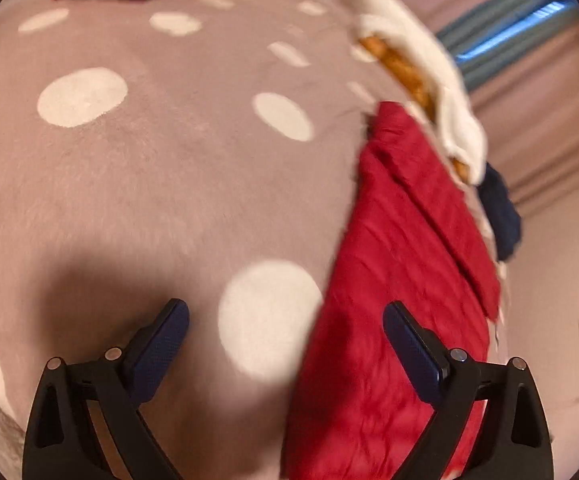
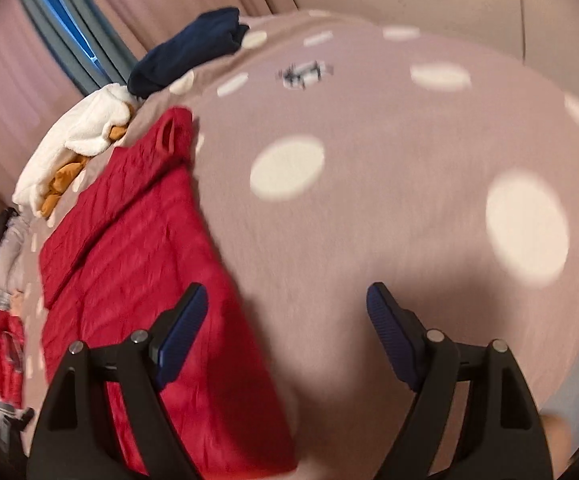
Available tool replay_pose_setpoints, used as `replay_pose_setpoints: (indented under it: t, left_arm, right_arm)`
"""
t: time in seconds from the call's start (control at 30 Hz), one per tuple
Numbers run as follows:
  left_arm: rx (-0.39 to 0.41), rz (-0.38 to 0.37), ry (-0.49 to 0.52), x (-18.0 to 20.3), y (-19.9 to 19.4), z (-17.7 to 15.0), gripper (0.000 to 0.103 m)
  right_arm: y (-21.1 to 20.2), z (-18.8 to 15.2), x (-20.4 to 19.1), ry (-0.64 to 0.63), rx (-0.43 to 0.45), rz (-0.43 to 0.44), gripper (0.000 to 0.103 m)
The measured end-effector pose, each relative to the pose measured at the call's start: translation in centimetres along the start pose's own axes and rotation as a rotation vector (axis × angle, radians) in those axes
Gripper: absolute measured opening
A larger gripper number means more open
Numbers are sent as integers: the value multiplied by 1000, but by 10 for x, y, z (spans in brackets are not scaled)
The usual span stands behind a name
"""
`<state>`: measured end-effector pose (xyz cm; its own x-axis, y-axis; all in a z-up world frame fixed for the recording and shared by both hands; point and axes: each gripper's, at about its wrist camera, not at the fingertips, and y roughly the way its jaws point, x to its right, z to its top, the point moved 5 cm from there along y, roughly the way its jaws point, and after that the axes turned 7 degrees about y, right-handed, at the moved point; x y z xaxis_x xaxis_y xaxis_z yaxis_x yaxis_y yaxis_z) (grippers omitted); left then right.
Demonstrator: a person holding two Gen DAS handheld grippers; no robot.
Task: Fold large clothes
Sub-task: 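Grasp the red jacket hem with both grippers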
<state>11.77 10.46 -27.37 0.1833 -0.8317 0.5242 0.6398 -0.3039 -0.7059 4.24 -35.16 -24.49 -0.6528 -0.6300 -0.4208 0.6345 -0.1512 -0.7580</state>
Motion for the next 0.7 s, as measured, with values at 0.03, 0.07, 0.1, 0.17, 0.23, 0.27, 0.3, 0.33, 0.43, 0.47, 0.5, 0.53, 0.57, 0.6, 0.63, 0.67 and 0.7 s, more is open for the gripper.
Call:
replay_pose_setpoints:
  t: [0.03,0.07,0.1,0.17,0.23,0.27,0.3,0.33,0.43,0.47,0.5,0.53,0.57,0.6,0.63,0.67,0.7]
  left_arm:
    - [3,-13,13,4,-3,-8,96]
    - [-15,-62,9,12,-3,-18,96]
    - [-37,-126,-5,19,-2,-26,96]
    - [-95,-246,-32,36,3,-41,96]
    - [-128,-307,-33,55,9,-51,96]
    - [-143,-334,-31,65,13,-57,96]
    - [-156,-360,-29,75,16,-62,96]
    - [-165,-385,-25,84,18,-67,96]
    - [-181,-449,-21,108,25,-76,96]
    - [-185,-467,-15,115,28,-77,96]
    - [-188,-482,-5,122,30,-78,96]
    - [-192,-491,-1,124,33,-78,96]
    - [-192,-486,-6,126,37,-77,96]
    - [-188,-476,-13,126,42,-76,96]
    - [-182,-471,-16,126,45,-73,96]
    - [-172,-463,-13,127,46,-71,96]
    - [-161,-447,-7,128,49,-69,96]
  right_arm:
    - [0,-9,-1,12,-7,12,82]
    - [-2,-17,-4,10,-2,17,82]
    - [-5,-25,-9,0,1,22,83]
    - [-8,-42,-21,-3,-25,66,83]
    - [-8,-60,-34,16,-72,131,84]
    - [-9,-68,-39,20,-66,129,84]
    - [-11,-73,-43,18,-55,122,84]
    - [-12,-78,-48,19,-48,121,85]
    - [-10,-87,-54,78,-79,170,85]
    - [-9,-90,-56,104,-96,196,85]
    - [-9,-91,-57,134,-114,224,85]
    - [-9,-93,-57,171,-134,254,85]
    - [-8,-94,-58,202,-150,278,85]
    - [-7,-97,-58,236,-171,302,85]
    - [-6,-99,-59,269,-190,331,85]
    - [-6,-101,-60,280,-195,344,85]
    - [-5,-101,-64,273,-190,341,85]
